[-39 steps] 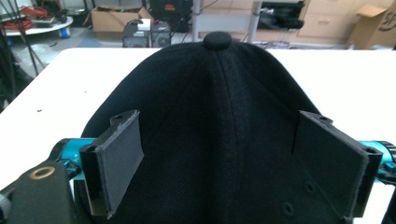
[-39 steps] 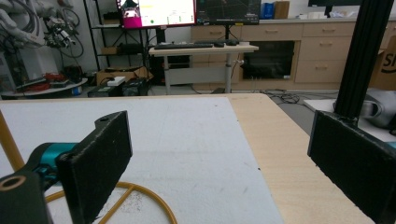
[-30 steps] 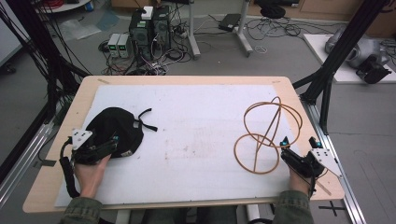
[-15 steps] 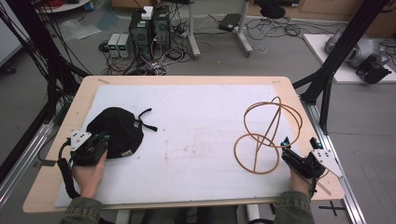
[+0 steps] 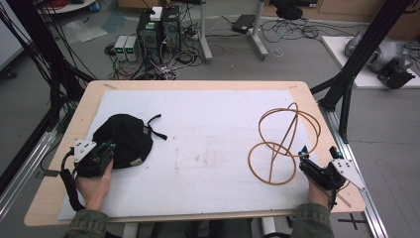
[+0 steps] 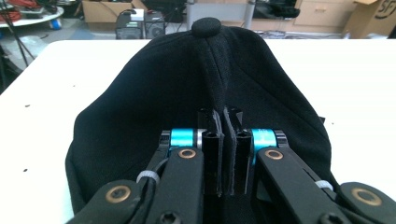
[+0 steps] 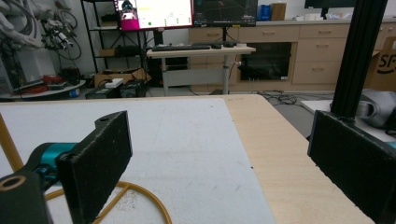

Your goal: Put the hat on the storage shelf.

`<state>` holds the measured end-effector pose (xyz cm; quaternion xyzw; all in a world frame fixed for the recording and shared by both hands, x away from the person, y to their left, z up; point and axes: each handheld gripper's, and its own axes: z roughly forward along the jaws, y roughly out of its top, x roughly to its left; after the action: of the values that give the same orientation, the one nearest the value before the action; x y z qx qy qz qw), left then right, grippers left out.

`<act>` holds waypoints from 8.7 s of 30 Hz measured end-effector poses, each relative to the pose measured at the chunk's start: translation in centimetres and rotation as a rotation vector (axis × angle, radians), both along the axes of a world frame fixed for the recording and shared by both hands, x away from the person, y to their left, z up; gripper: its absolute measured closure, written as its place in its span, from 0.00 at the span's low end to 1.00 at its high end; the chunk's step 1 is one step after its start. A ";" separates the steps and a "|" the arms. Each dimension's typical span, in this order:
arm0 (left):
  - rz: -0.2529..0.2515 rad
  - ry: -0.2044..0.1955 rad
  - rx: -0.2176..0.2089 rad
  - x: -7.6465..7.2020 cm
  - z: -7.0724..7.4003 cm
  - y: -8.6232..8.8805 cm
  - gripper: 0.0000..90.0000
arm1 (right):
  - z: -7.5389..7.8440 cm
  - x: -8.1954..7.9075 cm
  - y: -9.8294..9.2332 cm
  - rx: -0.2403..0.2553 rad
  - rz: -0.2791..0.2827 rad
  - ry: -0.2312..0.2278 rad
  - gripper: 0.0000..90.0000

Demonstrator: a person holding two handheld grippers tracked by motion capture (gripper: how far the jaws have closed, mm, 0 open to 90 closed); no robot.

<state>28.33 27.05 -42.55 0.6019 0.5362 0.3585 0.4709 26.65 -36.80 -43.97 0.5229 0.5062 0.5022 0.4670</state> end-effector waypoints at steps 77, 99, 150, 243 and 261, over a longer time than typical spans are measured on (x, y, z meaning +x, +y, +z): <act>-0.483 -0.321 -0.112 2.5 15.7 -18.2 0.96 | 0.5 0.0 0.3 0.006 0.033 -0.028 0.06; -0.665 -0.391 -0.224 3.4 18.5 -23.4 0.96 | 0.6 0.1 0.6 -0.001 0.045 -0.033 0.06; -1.061 -0.398 -0.519 6.7 17.3 -32.0 0.96 | 0.5 0.2 0.7 -0.032 0.062 -0.034 0.06; -0.918 -0.262 -0.295 4.9 13.2 -34.0 0.36 | 0.5 0.1 1.0 -0.044 0.071 -0.030 0.06; -0.766 -0.302 -0.189 4.8 13.5 -26.9 0.23 | 0.6 -0.2 1.4 -0.045 0.071 -0.025 0.06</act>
<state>33.14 0.19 -29.02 0.6524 0.2292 0.1910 0.6967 26.48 -35.36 -43.32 0.4875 0.5297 0.5134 0.4670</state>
